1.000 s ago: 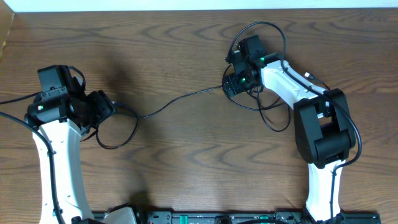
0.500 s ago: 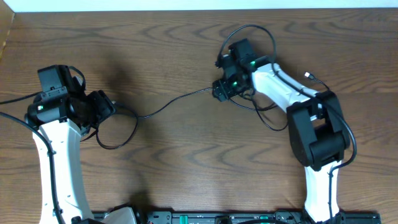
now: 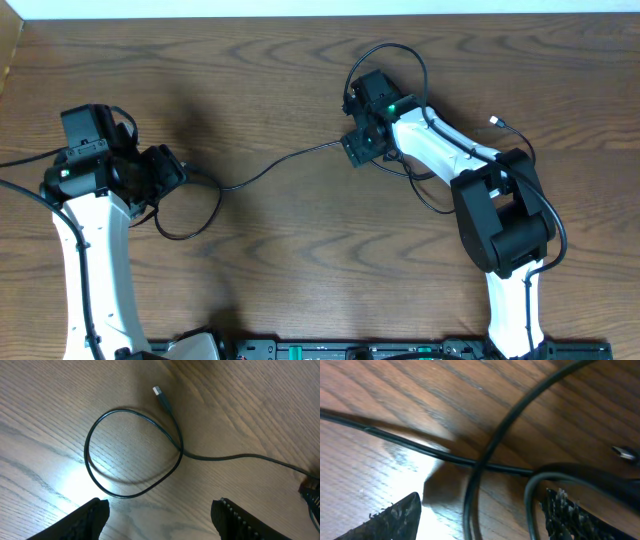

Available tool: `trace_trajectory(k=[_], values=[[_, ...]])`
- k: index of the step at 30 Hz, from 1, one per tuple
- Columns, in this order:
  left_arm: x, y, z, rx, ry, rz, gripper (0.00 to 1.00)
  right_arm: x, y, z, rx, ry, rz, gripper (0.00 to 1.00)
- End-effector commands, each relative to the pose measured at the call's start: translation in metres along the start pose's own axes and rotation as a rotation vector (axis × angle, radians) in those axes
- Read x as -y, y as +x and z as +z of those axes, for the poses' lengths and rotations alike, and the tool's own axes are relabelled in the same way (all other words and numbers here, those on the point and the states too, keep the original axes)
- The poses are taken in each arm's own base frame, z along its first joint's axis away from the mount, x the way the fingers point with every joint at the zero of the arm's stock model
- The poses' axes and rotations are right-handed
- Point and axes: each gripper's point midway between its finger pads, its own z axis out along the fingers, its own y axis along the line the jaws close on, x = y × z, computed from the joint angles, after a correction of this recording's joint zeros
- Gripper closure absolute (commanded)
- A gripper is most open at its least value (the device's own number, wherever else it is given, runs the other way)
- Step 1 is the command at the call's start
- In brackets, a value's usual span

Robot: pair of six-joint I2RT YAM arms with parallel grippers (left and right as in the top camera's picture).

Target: Untangle cables

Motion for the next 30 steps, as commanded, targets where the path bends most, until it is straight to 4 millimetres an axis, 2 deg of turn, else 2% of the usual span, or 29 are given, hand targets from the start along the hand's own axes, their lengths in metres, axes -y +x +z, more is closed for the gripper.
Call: trace_trajectory(k=[1,6,11,16,18,20,22,26,30], values=[[0.001,0.003,0.0,-0.009,0.009,0.013,0.29,0.008,0.02,0.019,-0.07,0.04,0.022,0.26],[0.001,0.003,0.0,-0.01,0.01,0.013,0.29,0.007,0.025,0.026,-0.089,0.053,0.014,0.25],[0.0,0.003,0.0,-0.01,0.009,0.013,0.29,0.006,0.04,0.044,-0.143,0.05,0.03,0.26],[0.0,0.003,0.0,-0.01,0.009,0.013,0.29,0.006,0.042,0.045,-0.149,0.047,0.03,0.3],[0.0,0.003,0.0,-0.01,0.009,0.013,0.29,0.006,0.043,0.045,-0.153,0.047,0.03,0.38],[0.0,0.003,0.0,-0.01,0.009,0.013,0.29,0.006,0.044,0.045,-0.159,0.046,0.038,0.72],[0.0,0.003,0.0,-0.01,0.009,0.013,0.29,0.0,0.046,0.045,-0.166,0.017,0.041,0.97],[0.0,0.003,0.0,-0.01,0.009,0.013,0.29,-0.014,0.046,0.044,-0.172,-0.064,0.069,0.99],[0.0,0.003,0.0,-0.01,0.009,0.013,0.29,-0.02,0.038,0.038,-0.154,-0.087,0.063,0.99]])
